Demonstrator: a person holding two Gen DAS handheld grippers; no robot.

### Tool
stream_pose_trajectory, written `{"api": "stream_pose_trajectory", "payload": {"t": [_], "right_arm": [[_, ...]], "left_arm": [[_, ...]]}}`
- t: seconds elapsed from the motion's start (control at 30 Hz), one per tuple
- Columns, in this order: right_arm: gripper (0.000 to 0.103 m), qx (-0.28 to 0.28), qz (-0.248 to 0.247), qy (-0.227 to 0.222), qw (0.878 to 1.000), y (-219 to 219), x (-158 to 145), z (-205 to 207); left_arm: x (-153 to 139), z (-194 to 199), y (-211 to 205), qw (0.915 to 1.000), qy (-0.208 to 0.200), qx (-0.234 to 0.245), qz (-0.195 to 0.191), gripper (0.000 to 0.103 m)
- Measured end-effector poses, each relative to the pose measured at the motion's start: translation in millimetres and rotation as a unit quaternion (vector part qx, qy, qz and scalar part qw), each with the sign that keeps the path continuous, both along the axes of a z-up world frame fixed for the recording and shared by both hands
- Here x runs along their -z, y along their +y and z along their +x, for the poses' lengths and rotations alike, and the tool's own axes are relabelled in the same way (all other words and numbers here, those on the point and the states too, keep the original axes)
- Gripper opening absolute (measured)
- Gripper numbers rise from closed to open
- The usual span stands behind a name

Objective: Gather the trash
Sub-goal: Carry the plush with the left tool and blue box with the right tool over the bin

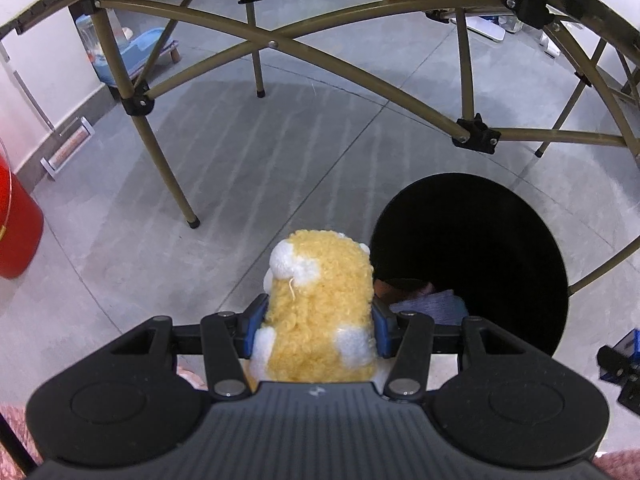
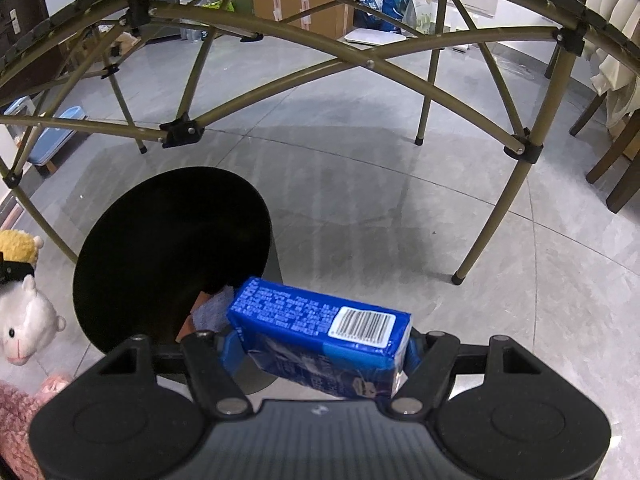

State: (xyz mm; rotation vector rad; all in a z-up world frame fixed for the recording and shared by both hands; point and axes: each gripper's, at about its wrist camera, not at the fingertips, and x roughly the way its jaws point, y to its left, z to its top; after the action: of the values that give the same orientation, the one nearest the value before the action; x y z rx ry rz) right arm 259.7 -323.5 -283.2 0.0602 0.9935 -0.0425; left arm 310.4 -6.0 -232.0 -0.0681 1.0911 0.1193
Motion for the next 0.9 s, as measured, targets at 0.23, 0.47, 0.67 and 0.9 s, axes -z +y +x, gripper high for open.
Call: {"api": "stream_pose_trajectory", "payload": {"t": [0.23, 0.47, 0.67, 0.9], "right_arm": [[0.071, 0.008, -0.002, -0.004, 1.000, -1.5, -0.5, 3.5], [0.071, 0.017, 0.000, -0.011, 1.000, -5.8, -3.3, 7.9], [0.071, 0.022, -0.003, -0.012, 1.000, -8.7, -3.7, 13.1], [0.071, 0.026, -0.006, -0.011, 1.000, -11.6, -3.5, 20.2]], "left_arm": [[-3.2, 14.0, -21.9, 0.9999, 0.007, 0.001, -0.007, 0.051], [-4.1, 23.9, -47.1, 0.9998, 0.010, 0.005, -0.015, 0.051], [-3.1, 34.5, -65.1, 0.9997, 0.012, 0.001, -0.021, 0.051], [0.8, 46.7, -84.8, 0.9994, 0.019, -0.001, -0.030, 0.051]]}}
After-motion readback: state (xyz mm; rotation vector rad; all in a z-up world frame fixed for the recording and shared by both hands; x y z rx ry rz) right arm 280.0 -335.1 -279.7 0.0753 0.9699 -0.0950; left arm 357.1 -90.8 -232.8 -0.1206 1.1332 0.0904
